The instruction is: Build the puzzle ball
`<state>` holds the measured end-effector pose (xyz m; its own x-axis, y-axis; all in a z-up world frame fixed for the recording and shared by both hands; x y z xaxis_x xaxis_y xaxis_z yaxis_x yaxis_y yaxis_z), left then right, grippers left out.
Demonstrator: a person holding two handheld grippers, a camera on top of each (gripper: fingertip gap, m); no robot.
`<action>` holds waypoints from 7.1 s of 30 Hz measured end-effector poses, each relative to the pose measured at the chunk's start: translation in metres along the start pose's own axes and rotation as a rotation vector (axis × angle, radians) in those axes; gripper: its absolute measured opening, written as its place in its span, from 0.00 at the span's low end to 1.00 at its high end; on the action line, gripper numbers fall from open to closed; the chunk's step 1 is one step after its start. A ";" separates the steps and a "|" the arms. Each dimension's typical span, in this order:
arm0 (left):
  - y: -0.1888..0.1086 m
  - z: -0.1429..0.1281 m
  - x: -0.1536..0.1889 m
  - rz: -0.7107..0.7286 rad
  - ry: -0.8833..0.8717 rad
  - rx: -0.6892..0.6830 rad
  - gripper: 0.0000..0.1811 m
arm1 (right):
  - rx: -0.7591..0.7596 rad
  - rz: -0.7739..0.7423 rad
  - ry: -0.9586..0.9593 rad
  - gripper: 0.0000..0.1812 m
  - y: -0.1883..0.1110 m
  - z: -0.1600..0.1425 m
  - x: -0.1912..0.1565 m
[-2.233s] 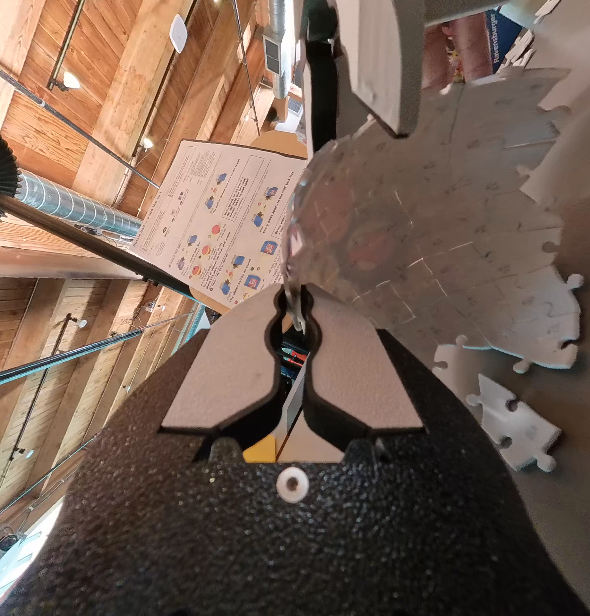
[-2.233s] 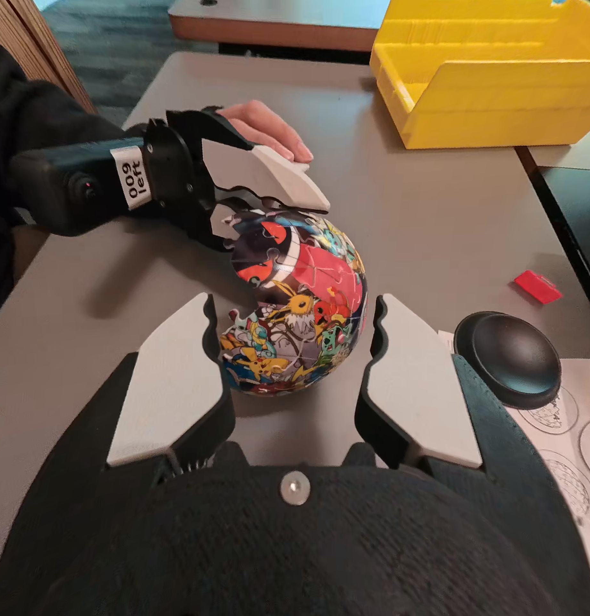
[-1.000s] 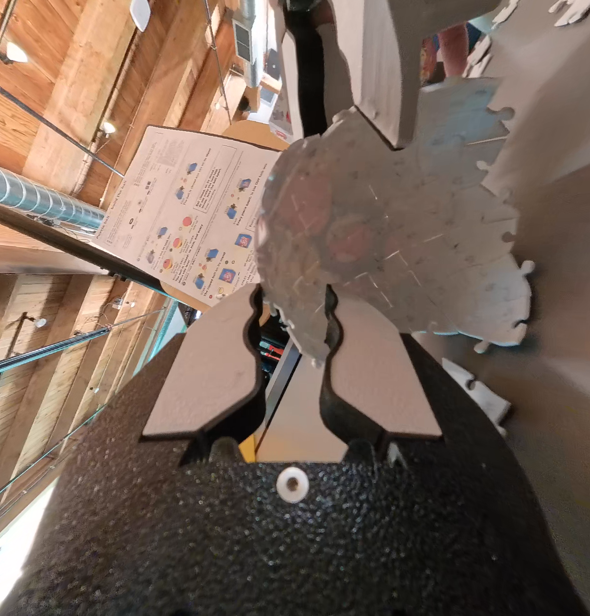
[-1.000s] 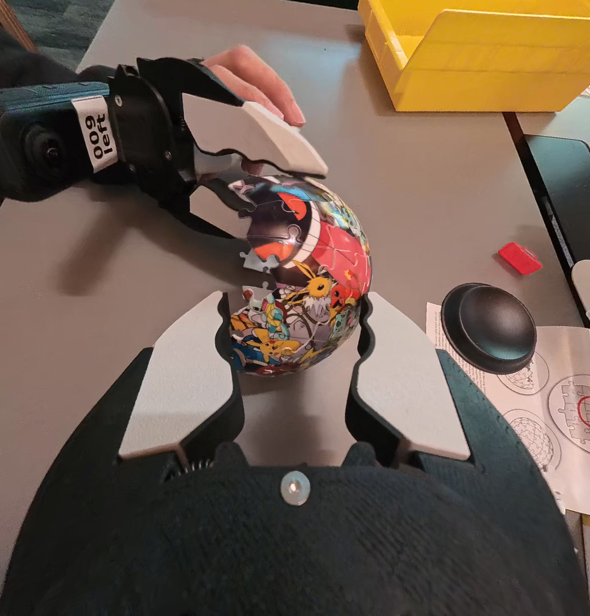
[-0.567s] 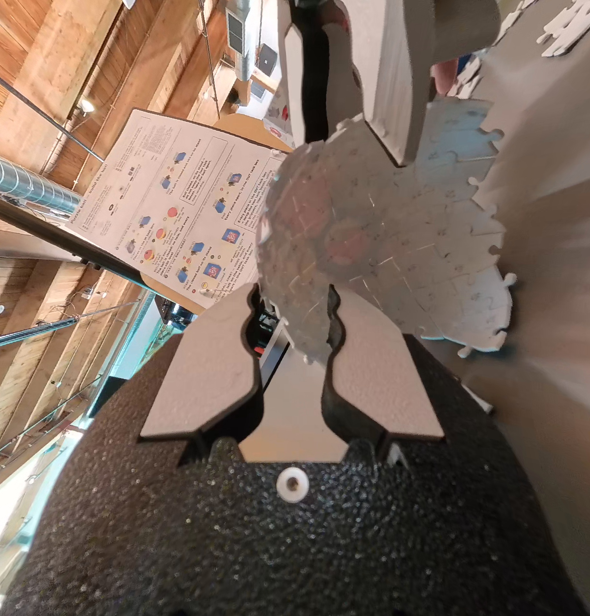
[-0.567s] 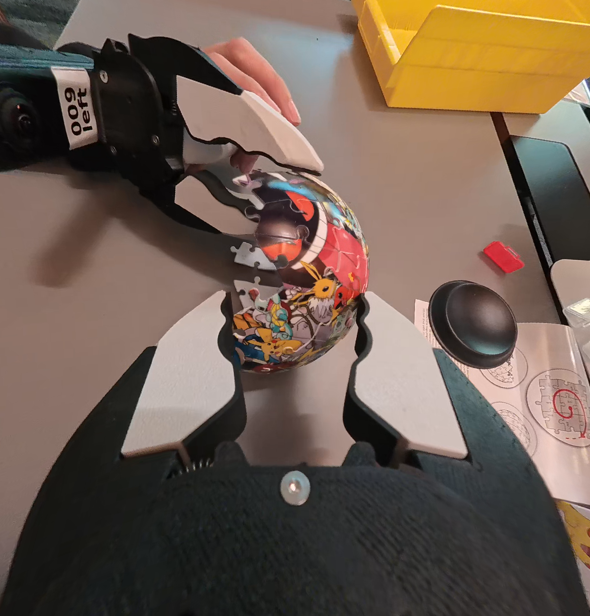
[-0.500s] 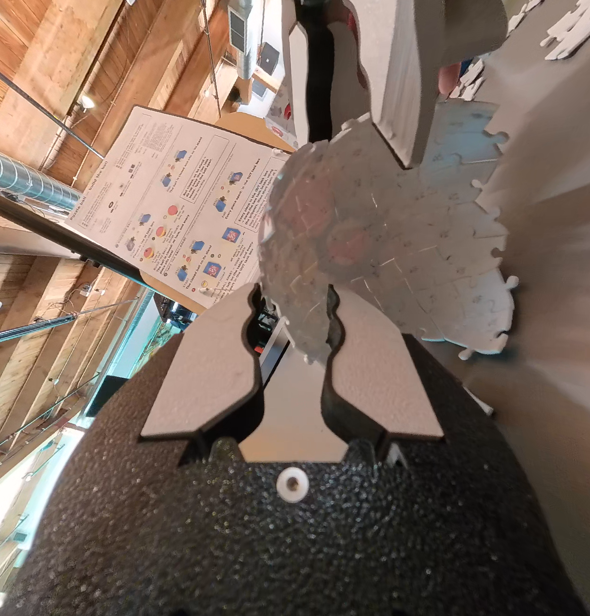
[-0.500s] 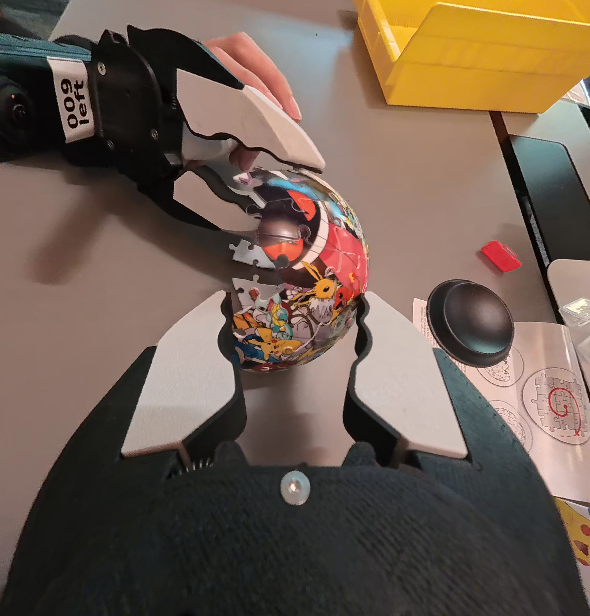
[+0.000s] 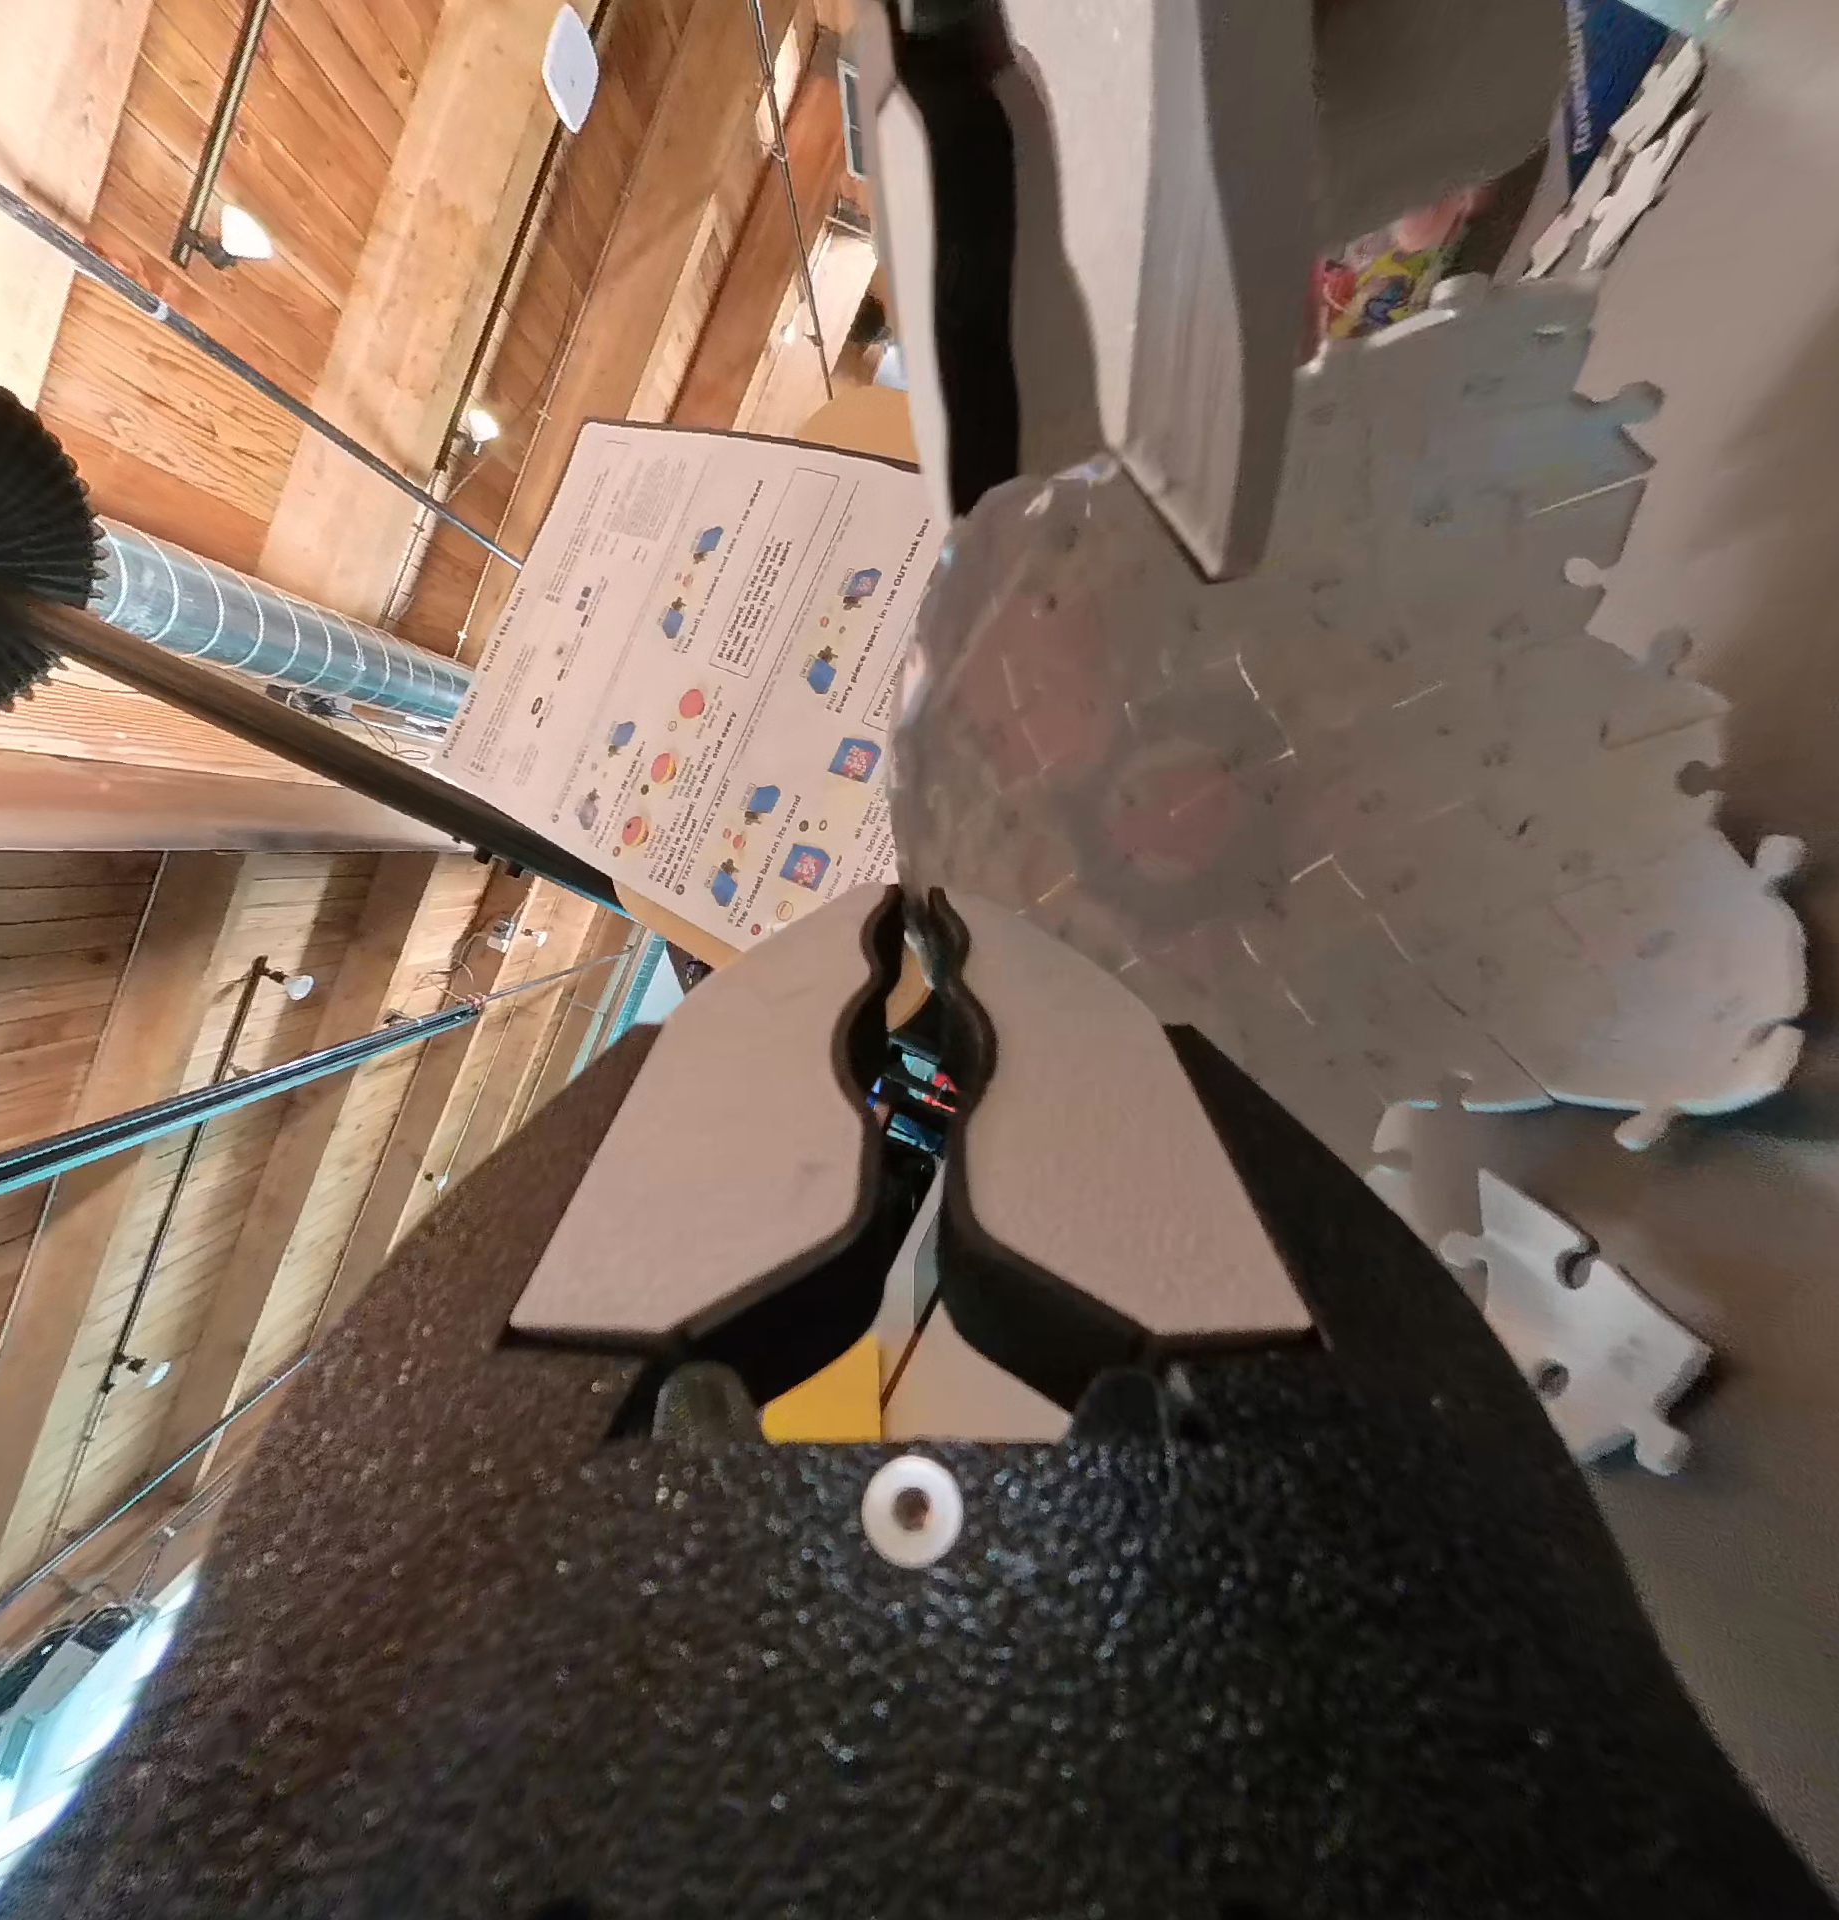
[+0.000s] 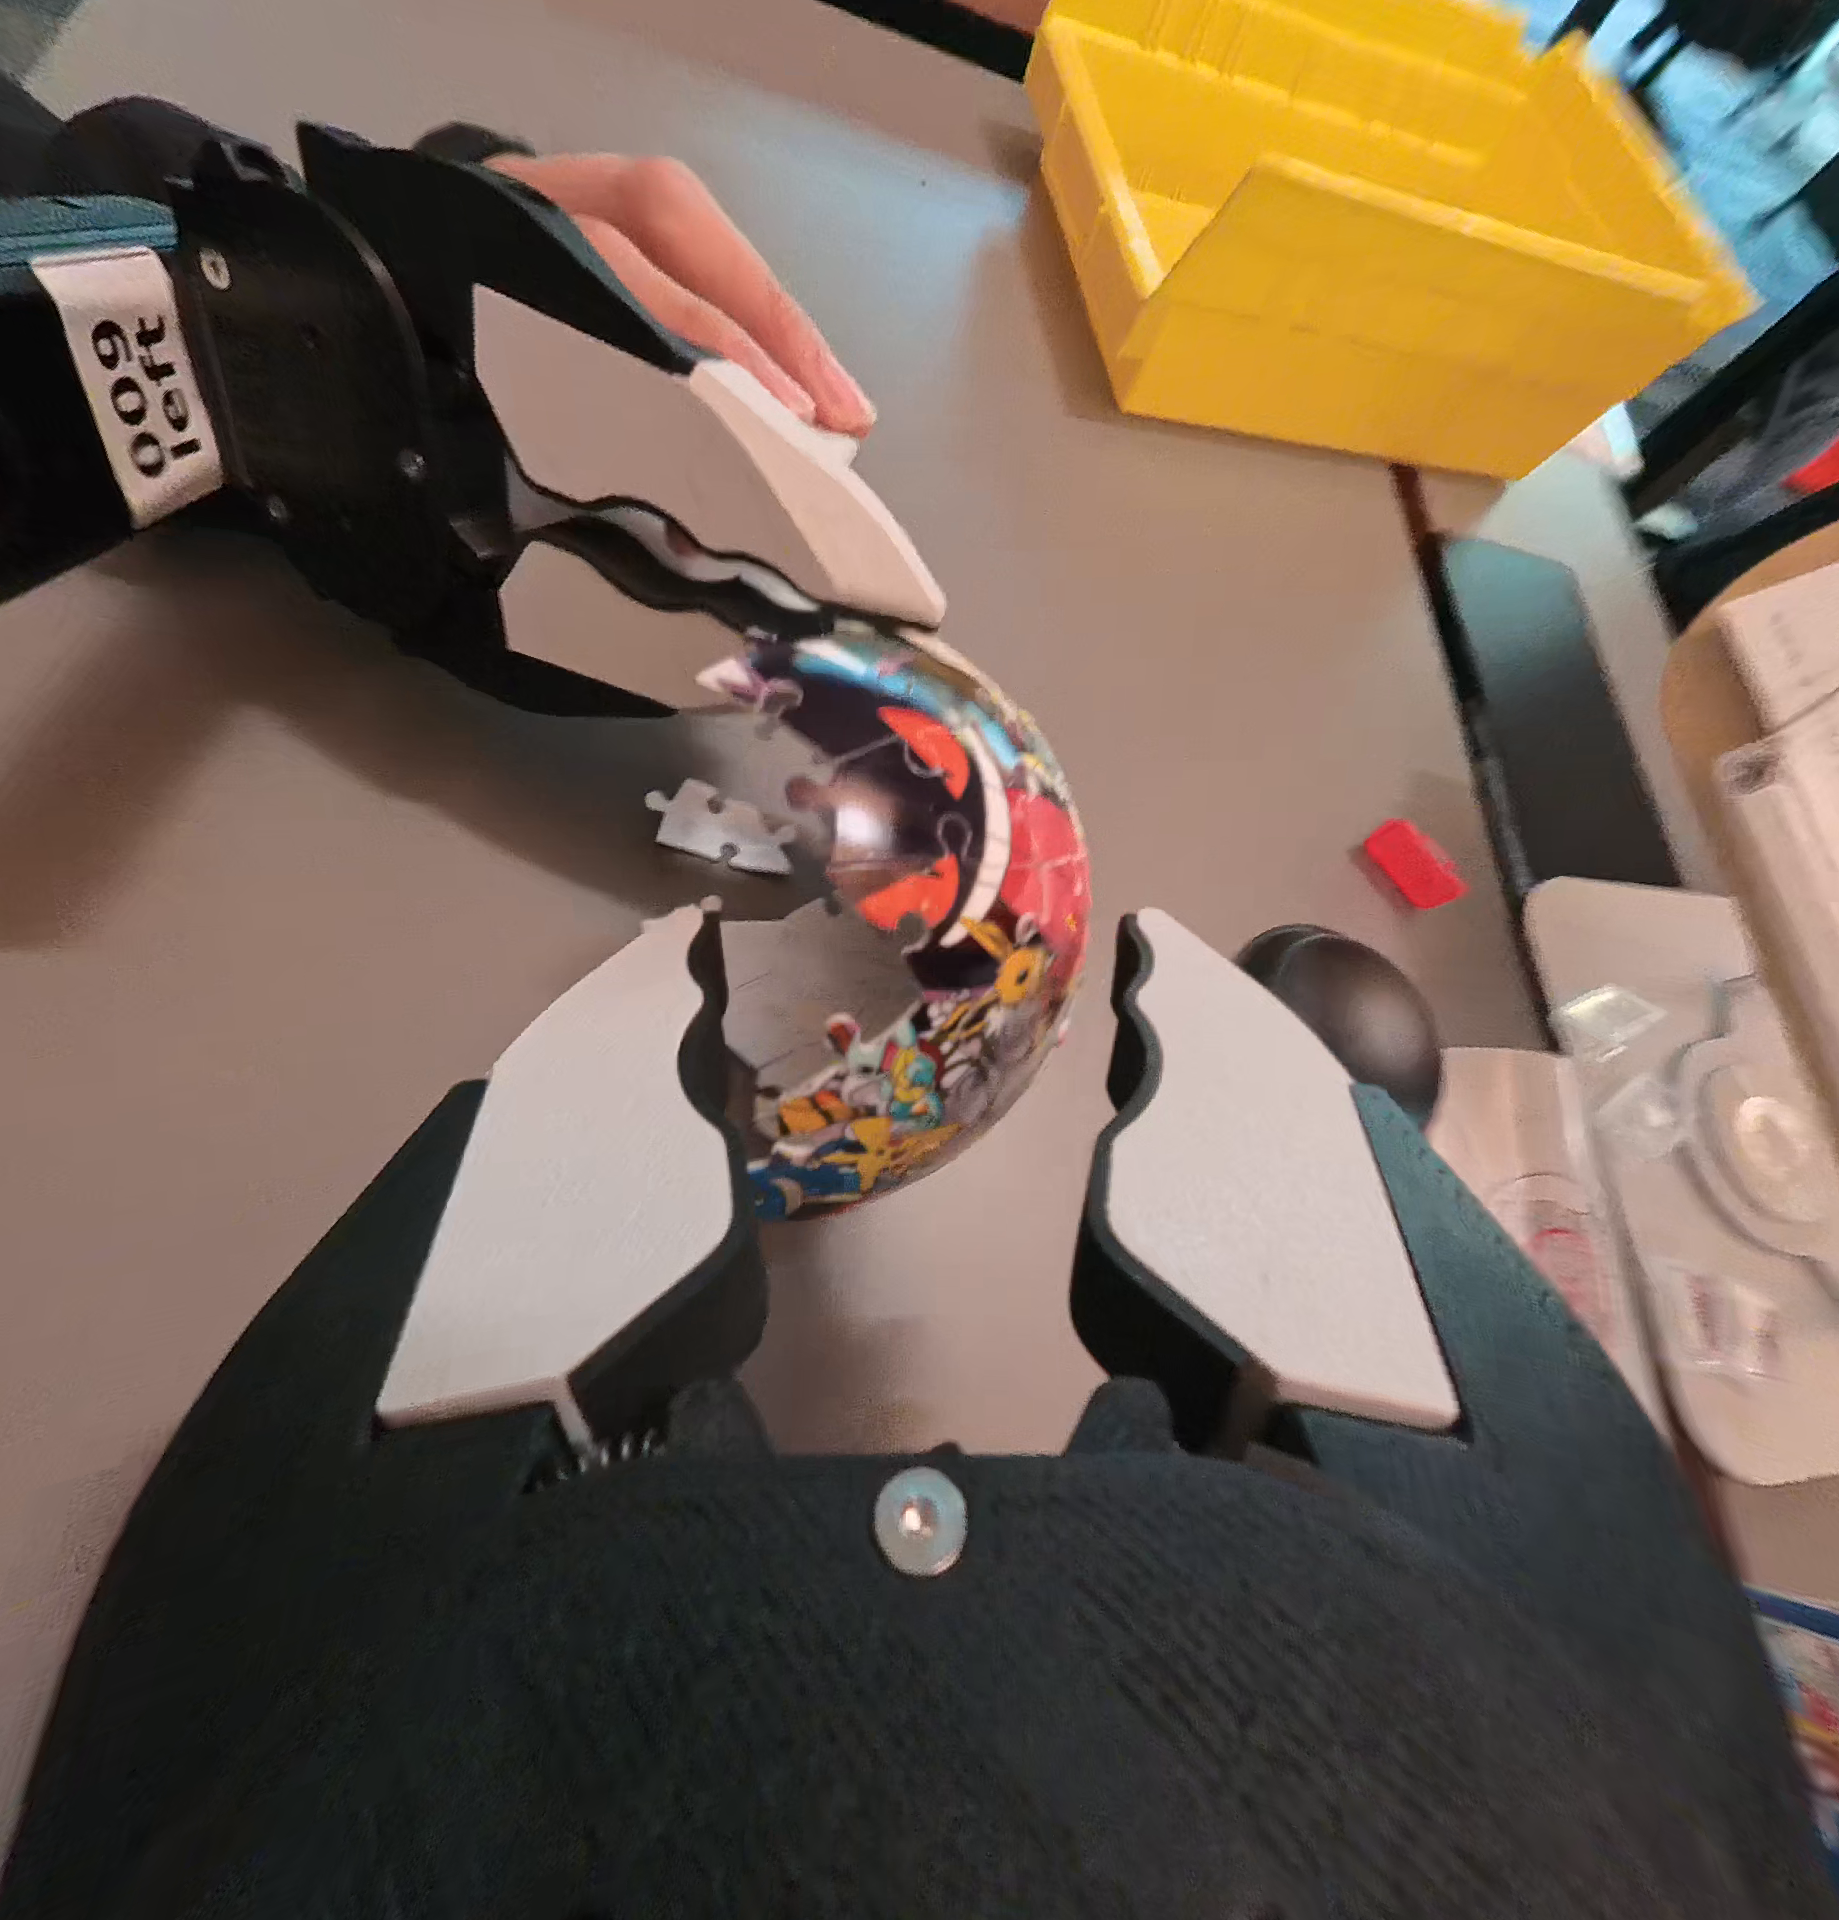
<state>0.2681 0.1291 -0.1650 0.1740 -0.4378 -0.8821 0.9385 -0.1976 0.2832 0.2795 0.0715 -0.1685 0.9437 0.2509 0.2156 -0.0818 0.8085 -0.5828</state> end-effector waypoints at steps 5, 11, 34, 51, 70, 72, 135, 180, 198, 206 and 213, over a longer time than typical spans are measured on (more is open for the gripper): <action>0.000 0.000 0.000 0.006 0.024 0.007 0.02 | 0.010 -0.203 -0.296 0.39 -0.004 0.025 0.000; 0.000 -0.004 -0.001 0.006 0.036 0.003 0.02 | -0.128 -0.463 -0.647 0.28 0.001 0.034 -0.004; -0.003 -0.006 -0.002 0.005 0.011 -0.004 0.04 | -0.171 -0.920 -0.833 0.01 -0.002 0.030 -0.007; -0.100 -0.034 0.041 -0.570 -0.696 -0.603 0.17 | -0.233 -0.967 -0.973 0.01 0.003 0.037 -0.022; -0.079 -0.033 0.078 -0.614 -1.015 -0.974 0.18 | -0.209 -0.981 -0.964 0.02 0.013 0.046 -0.034; -0.079 -0.033 0.079 -0.600 -0.983 -0.971 0.13 | -0.206 -0.980 -0.969 0.02 0.014 0.046 -0.035; -0.076 0.002 0.086 -0.645 -0.786 -0.793 0.16 | -0.121 -0.958 -0.904 0.02 0.021 0.048 -0.039; -0.088 -0.004 0.084 -0.622 -0.838 -0.888 0.00 | -0.100 -0.976 -0.898 0.02 0.023 0.049 -0.046; -0.090 0.008 0.076 -0.601 -0.950 -0.810 0.15 | -0.087 -0.990 -0.885 0.03 0.023 0.049 -0.053; -0.094 0.006 0.081 -0.647 -0.893 -0.835 0.20 | -0.078 -0.988 -0.879 0.03 0.023 0.050 -0.052; -0.093 -0.012 0.083 -0.400 -1.015 -1.107 0.26 | -0.074 -0.986 -0.869 0.03 0.023 0.050 -0.052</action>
<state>0.1990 0.1214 -0.2691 0.0287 -0.9960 -0.0845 0.6968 0.0806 -0.7127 0.2129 0.1036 -0.1537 0.0820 -0.1429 0.9863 0.5617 0.8241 0.0727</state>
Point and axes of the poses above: each gripper's, where its closed fingertips meet, y out along the fingers, z out of its top, x = y × z across the jaws, the point moved 1 cm from there along -y, back along the fingers, and after that the axes turned 6 degrees about z, right-handed, at the moved point
